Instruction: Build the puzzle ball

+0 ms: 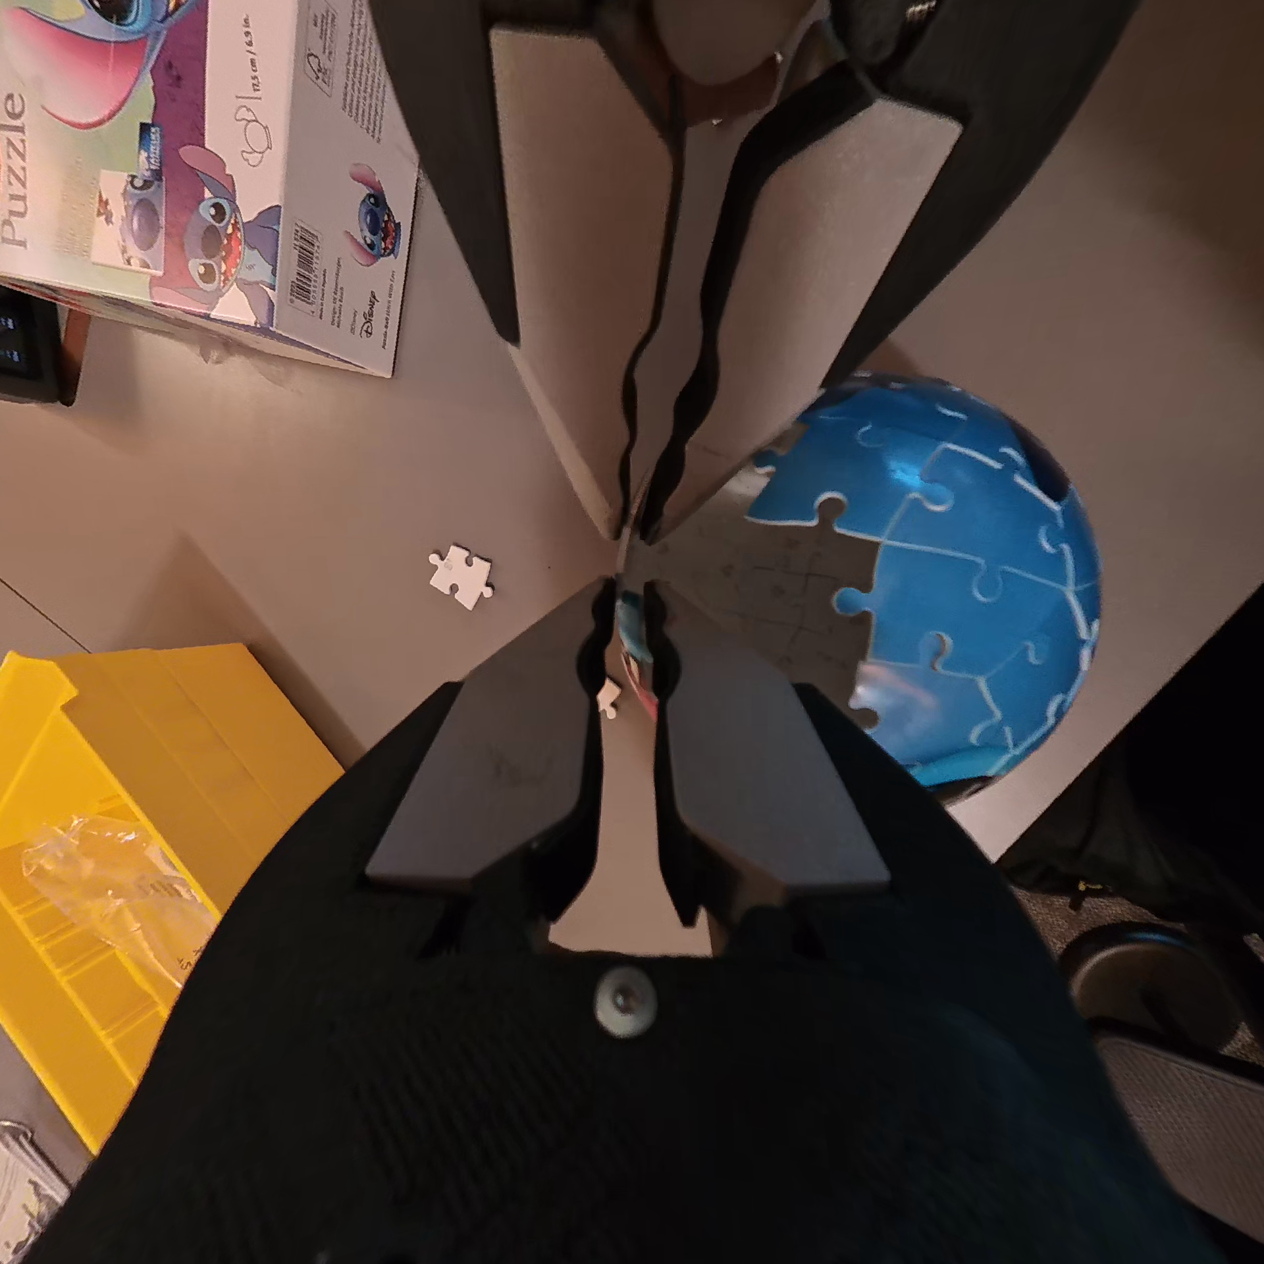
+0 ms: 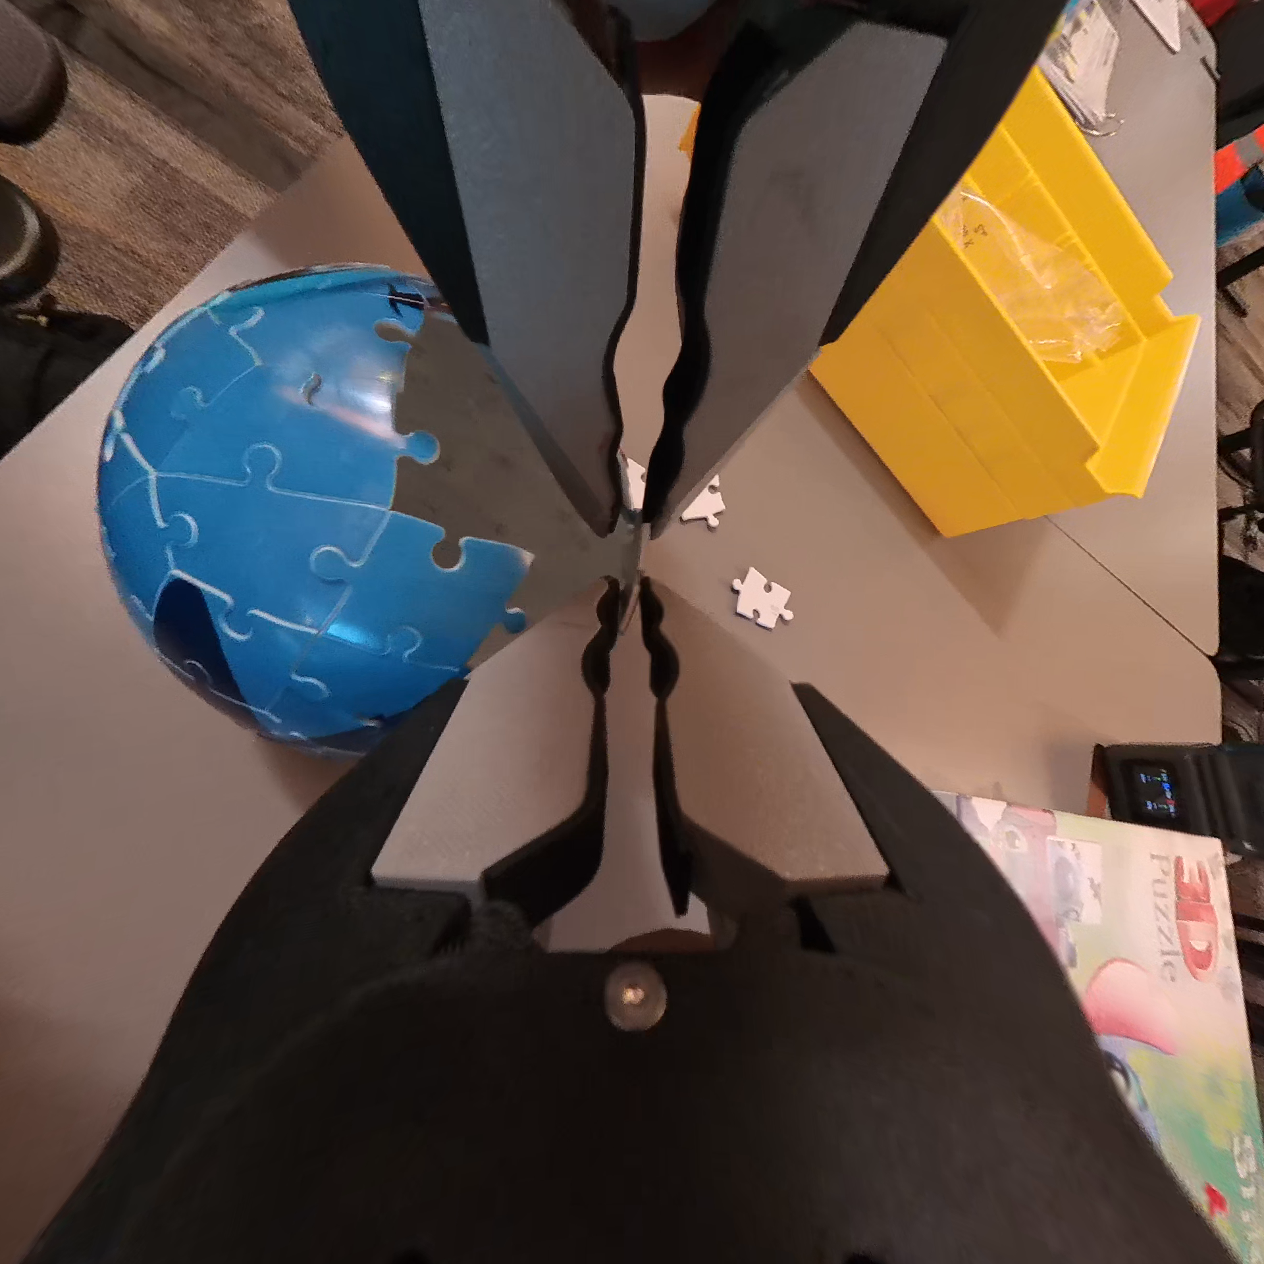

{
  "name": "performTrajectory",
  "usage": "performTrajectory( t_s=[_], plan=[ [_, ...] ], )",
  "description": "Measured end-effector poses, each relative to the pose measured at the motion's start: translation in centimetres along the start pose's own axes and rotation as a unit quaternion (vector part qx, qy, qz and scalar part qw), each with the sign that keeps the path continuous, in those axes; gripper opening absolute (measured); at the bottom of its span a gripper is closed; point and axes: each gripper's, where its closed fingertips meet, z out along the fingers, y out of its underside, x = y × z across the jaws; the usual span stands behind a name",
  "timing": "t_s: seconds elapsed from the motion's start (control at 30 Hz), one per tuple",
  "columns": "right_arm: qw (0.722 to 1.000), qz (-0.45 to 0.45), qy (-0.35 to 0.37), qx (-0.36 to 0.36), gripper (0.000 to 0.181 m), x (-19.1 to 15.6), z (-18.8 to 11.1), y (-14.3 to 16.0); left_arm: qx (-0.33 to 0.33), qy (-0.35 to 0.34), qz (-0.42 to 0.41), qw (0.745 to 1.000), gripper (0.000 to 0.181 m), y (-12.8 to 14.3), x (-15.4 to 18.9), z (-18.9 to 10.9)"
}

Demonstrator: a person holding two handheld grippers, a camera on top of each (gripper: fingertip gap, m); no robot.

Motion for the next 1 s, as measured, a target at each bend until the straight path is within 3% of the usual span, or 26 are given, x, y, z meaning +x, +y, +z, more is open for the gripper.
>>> performTrajectory(
  t_s=[1.0],
  plan=[
    [1.0, 0.021, 0.007, -0.001, 0.005, 0.11, 0.53, 0.18, 0.009, 0.003, -0.009, 1.0, 0.006, 0.14, -0.02, 0.27]
  ],
)
